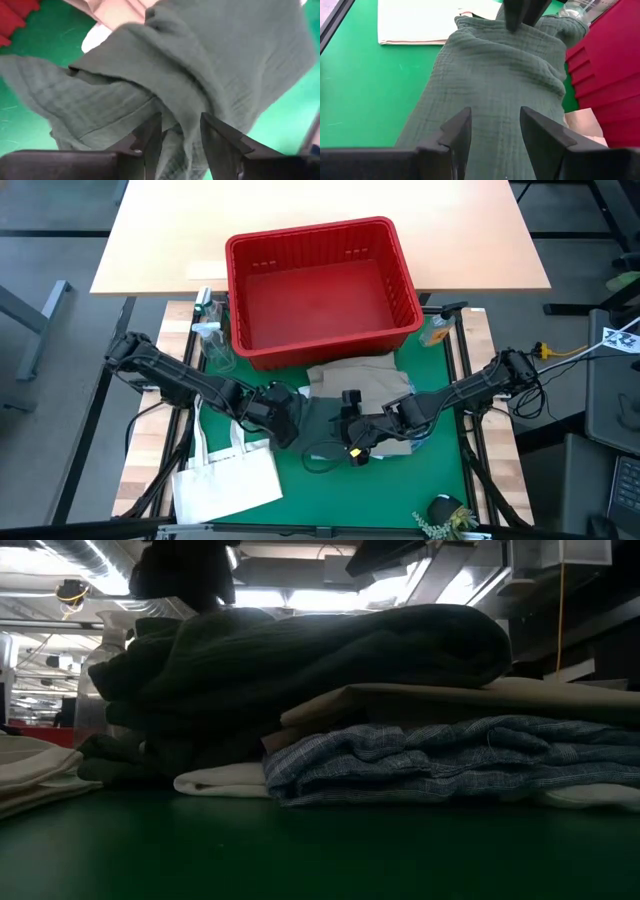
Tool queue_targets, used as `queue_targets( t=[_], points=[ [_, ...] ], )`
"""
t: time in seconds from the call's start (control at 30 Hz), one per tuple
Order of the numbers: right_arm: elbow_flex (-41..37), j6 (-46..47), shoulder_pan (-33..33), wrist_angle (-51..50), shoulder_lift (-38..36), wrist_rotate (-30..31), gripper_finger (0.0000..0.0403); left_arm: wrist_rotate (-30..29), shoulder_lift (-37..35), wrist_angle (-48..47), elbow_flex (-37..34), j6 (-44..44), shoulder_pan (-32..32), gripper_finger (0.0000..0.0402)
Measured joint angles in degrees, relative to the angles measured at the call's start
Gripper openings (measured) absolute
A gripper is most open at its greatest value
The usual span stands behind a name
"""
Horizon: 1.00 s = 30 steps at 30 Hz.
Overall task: Fold Laundry from Bin
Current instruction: Fold the green polo shirt
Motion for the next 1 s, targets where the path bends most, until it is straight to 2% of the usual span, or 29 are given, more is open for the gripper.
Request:
queue_targets(
  t=[0.13, 0.23, 0.53, 0.73, 1.0],
  points=[
    [0.0, 0.0, 0.0, -0.04, 0.0, 0.0, 0.0167, 0.29, 1.45, -0.04, -0.04, 0.02, 0.08, 0.0134],
    [0.0, 0.0, 0.0, -0.08, 0.01, 0.0, 0.0167, -0.01, 1.3, 0.37, -0.04, 0.0, 0.22, 0.0121],
    [0.0, 2.35, -0.01, -5.11, 0.49, -0.02, 0.0167, -0.35, 0.99, -0.35, -0.04, 0.02, 0.24, 0.0008],
    [-0.02, 4.83, -0.02, -10.83, 2.77, -0.02, 0.0167, 0.49, 0.99, -4.85, -0.03, -0.1, 0.22, 0.0002],
    [-0.02, 4.87, -0.02, -13.32, 6.55, 0.09, 0.0167, 1.55, 0.99, -14.78, 0.0, -3.1, -0.26, 0.0001]
  ],
)
